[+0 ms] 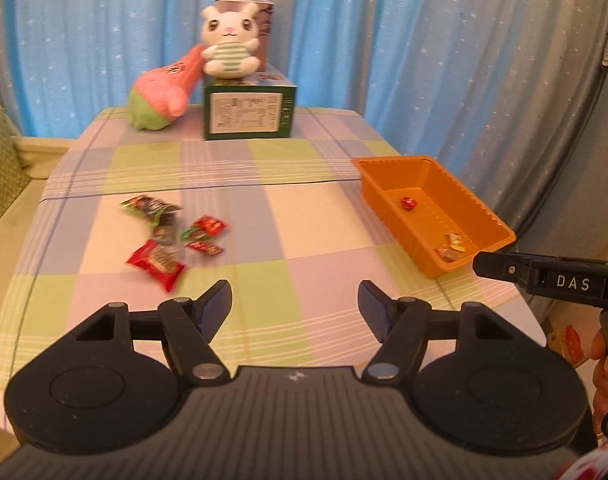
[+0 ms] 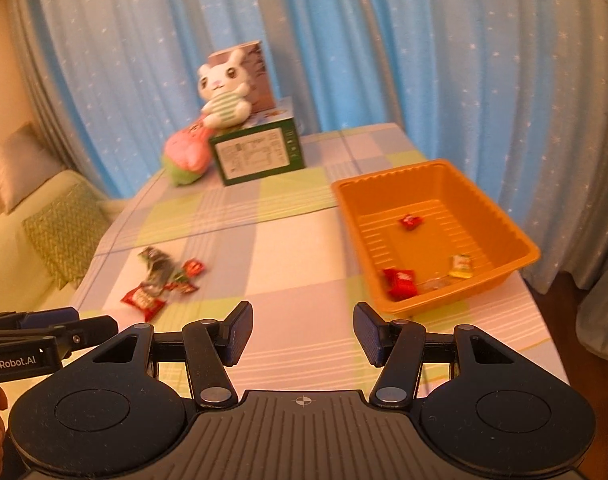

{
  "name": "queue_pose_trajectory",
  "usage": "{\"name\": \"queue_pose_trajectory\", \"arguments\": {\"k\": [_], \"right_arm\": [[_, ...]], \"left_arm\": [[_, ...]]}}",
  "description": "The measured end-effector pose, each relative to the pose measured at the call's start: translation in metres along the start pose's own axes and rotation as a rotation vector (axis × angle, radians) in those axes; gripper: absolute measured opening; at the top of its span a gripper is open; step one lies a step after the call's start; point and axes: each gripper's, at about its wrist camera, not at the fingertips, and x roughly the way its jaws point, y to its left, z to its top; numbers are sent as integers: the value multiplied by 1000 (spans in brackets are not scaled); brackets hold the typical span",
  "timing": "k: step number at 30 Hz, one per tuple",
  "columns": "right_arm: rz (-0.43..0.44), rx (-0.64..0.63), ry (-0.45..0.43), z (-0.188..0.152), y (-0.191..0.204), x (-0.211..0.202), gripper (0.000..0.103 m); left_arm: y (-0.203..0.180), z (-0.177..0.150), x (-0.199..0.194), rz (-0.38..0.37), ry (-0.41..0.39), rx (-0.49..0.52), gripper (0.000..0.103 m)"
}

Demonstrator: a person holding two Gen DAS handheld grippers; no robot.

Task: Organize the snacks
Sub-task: 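Withdraw both tools from the tray back toward the candy pile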

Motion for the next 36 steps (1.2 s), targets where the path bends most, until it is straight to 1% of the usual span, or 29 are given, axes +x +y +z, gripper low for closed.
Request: {"name": "queue_pose_trajectory", "arguments": {"k": [6, 9, 13, 19, 22, 28, 36], "right_arm": [[36, -20, 11, -7, 19, 7, 56], [59, -37, 13, -10, 30, 13, 56], [91, -60, 27, -14, 42, 24, 56], [113, -103, 50, -19, 61, 45, 56], [127, -122, 56, -20, 69, 54, 56], [130, -165, 67, -21, 83, 79, 56], [129, -241, 80, -21, 91, 125, 56]], "left_arm": [[26, -9, -11, 47, -1, -20, 71], [40, -14, -14, 69, 2, -37, 71], [60, -18, -13, 90, 7, -67, 71], [83, -18, -6, 113, 16, -95, 71], [92, -16, 1, 121, 23, -99, 71], [110, -11, 23, 126, 46, -122, 71], [129, -3, 72, 124, 80, -160, 71]]}}
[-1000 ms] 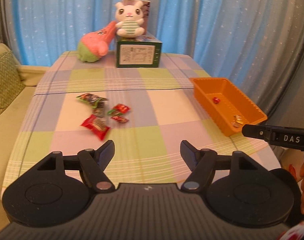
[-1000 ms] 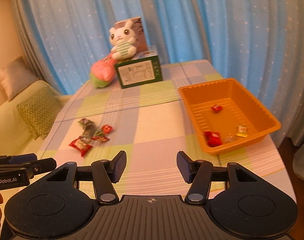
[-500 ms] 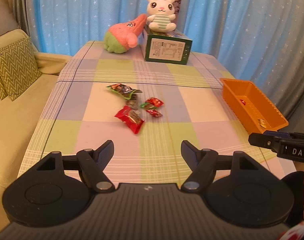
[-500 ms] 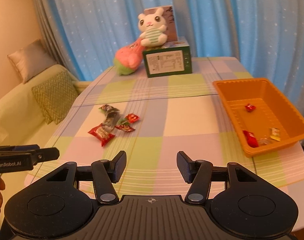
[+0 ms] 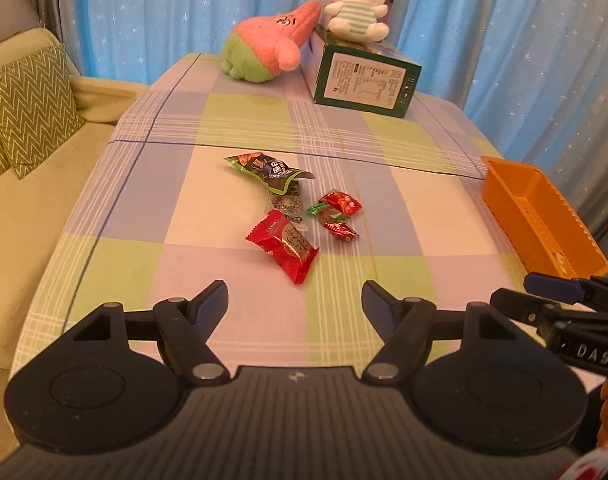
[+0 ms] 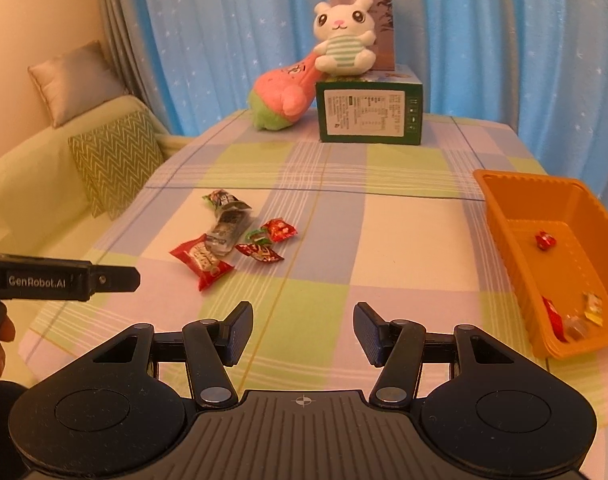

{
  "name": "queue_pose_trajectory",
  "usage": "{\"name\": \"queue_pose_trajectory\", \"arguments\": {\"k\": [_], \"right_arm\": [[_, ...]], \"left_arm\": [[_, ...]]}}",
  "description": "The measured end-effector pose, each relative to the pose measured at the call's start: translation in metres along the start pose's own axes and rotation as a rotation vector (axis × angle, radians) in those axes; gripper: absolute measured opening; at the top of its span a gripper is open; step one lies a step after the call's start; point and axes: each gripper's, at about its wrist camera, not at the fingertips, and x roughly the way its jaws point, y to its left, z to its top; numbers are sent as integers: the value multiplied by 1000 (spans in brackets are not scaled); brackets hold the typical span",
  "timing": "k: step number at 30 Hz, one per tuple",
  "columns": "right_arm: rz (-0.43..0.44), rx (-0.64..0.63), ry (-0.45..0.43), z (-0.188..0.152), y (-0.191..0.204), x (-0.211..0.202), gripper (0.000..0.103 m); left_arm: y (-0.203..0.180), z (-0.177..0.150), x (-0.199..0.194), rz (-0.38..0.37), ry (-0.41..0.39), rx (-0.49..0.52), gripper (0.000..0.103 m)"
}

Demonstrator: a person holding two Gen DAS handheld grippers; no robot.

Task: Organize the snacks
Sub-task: 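Withdraw both tools from the tray back toward the candy pile, then grasp the large red packet with the left tool while the right tool grasps a small red candy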

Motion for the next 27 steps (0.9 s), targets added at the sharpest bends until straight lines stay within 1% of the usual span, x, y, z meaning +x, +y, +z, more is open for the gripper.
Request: {"name": "queue_pose_trajectory", "arguments": {"k": [5, 8, 10, 13, 18, 21, 24, 27], "right_arm": [[8, -53, 13, 4, -2, 33, 56], [27, -89, 26, 6, -3, 54, 56], [40, -126, 30, 6, -1, 67, 56], [57, -175, 59, 7, -3, 90, 56], [65, -190, 78, 10, -9, 115, 56], [77, -160, 88, 13, -16, 125, 56], [93, -113, 101, 16, -21, 130, 56], [99, -138, 90, 19, -16, 133, 56]], "left_arm": [[4, 6, 30, 6, 12, -14, 71], [6, 10, 47, 3, 19, -31, 70], [8, 13, 60, 2, 30, -34, 65], [10, 15, 79, 1, 49, -34, 63], [14, 18, 105, -6, 60, -39, 55], [16, 20, 117, -21, 67, -42, 43], [17, 21, 123, -35, 69, -51, 42], [18, 20, 123, -42, 61, -43, 33]]}}
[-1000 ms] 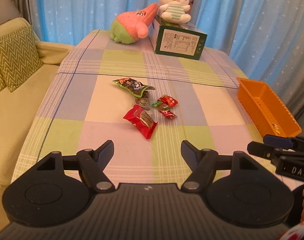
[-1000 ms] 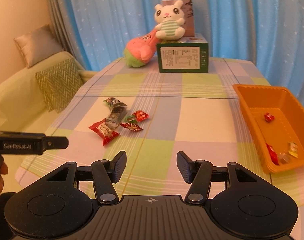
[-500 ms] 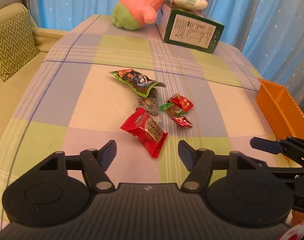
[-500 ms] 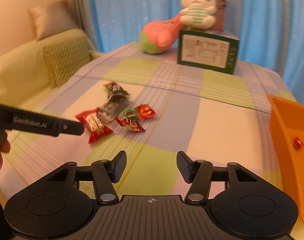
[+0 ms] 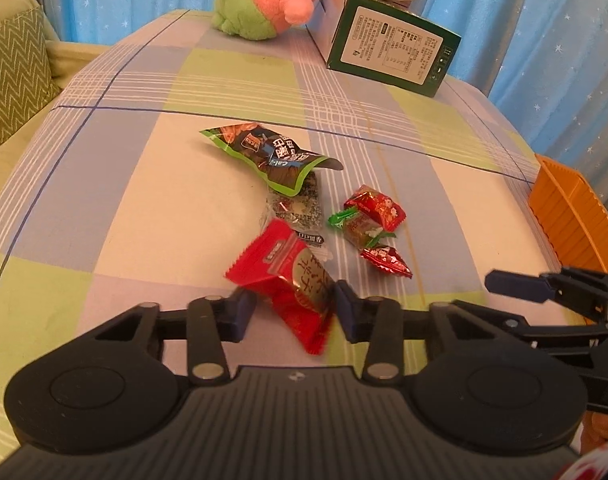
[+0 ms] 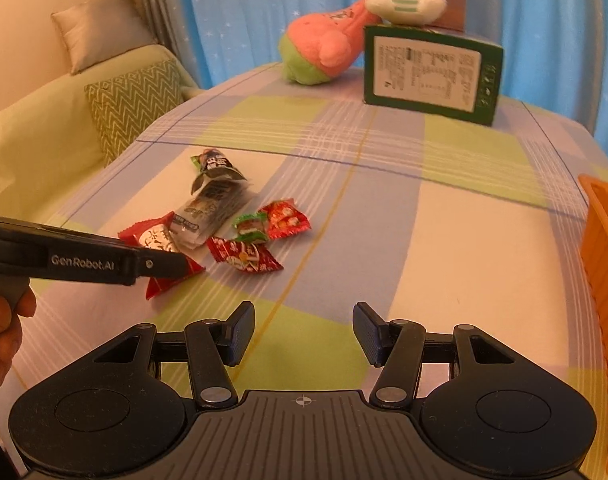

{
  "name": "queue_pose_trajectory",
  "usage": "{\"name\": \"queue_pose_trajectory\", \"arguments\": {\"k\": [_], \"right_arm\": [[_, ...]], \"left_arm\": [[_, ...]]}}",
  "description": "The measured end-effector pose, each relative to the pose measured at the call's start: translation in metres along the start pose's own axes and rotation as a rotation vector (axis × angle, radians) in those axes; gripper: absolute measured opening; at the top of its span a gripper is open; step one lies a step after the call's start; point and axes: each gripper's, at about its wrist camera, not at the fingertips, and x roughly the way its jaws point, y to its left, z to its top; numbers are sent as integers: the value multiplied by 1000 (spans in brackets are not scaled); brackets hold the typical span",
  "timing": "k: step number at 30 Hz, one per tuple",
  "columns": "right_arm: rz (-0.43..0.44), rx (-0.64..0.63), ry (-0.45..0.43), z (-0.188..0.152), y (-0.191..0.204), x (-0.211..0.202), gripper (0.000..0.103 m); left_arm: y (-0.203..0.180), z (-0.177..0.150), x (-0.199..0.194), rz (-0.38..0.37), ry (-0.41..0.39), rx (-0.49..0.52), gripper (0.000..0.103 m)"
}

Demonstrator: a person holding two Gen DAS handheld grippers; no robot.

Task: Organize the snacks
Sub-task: 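Grasp the large red packet with the left tool while the right tool grasps a small red candy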

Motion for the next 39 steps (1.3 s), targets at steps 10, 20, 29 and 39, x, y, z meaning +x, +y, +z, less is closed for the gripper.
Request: {"name": "queue_pose_trajectory", "arguments": {"k": [10, 20, 29, 39], "right_arm": [[56, -151, -45, 11, 25, 18, 56], [-13, -367, -70, 12, 53, 47, 36], [-19, -366, -86, 12, 52, 46, 17], [-17, -275, -92, 14, 45, 35, 16]], "left_arm": [[16, -1, -18, 25, -35, 43, 24], [15, -1, -13, 0, -13, 45, 24], [19, 1, -12, -1, -36, 3, 28], [19, 3, -16, 6, -74, -18, 27]]}}
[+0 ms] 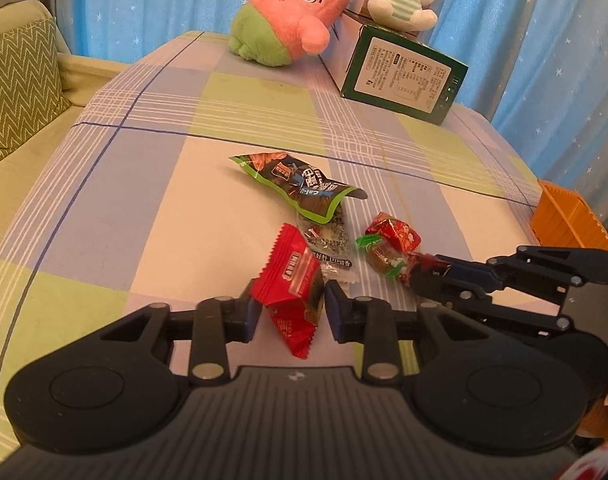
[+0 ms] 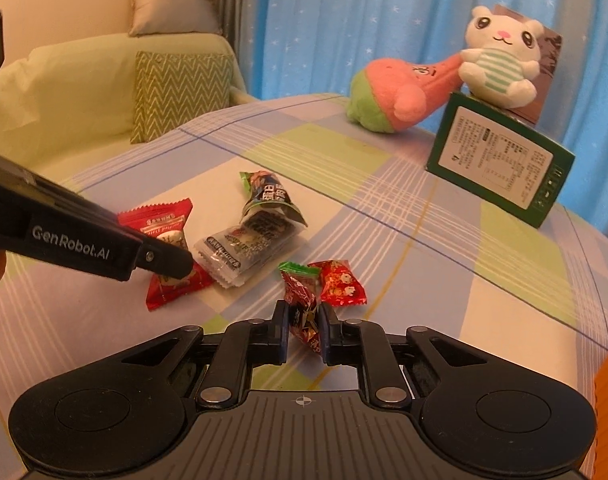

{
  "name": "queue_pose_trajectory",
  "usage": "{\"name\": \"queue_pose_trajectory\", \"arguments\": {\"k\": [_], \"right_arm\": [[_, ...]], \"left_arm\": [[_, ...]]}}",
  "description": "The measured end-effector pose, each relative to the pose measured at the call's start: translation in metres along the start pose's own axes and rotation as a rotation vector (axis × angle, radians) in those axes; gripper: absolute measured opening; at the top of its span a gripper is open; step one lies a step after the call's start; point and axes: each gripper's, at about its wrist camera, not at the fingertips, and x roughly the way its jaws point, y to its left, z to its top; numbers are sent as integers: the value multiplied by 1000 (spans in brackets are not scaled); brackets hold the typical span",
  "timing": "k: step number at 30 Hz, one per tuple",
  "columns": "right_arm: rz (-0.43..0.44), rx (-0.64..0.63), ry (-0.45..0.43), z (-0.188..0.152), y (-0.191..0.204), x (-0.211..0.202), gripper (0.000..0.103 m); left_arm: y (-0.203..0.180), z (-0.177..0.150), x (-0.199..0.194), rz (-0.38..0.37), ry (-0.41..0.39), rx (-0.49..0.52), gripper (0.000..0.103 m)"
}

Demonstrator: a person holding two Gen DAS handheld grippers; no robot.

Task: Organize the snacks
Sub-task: 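Grasp the large red packet with the left tool while the right tool grasps a small red candy, then carry both candies over the orange tray and open both tools to drop them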

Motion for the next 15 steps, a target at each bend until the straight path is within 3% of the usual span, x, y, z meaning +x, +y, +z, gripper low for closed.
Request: {"name": "queue_pose_trajectory", "arguments": {"k": [6, 15], "right_arm": [[-10, 24, -19, 0, -3, -15, 15], [-88, 122, -50, -3, -15, -60, 15]], "left_arm": [[-10, -1, -6, -5, -5, 30, 21], [-34, 3, -31, -18, -39, 71, 20]]}}
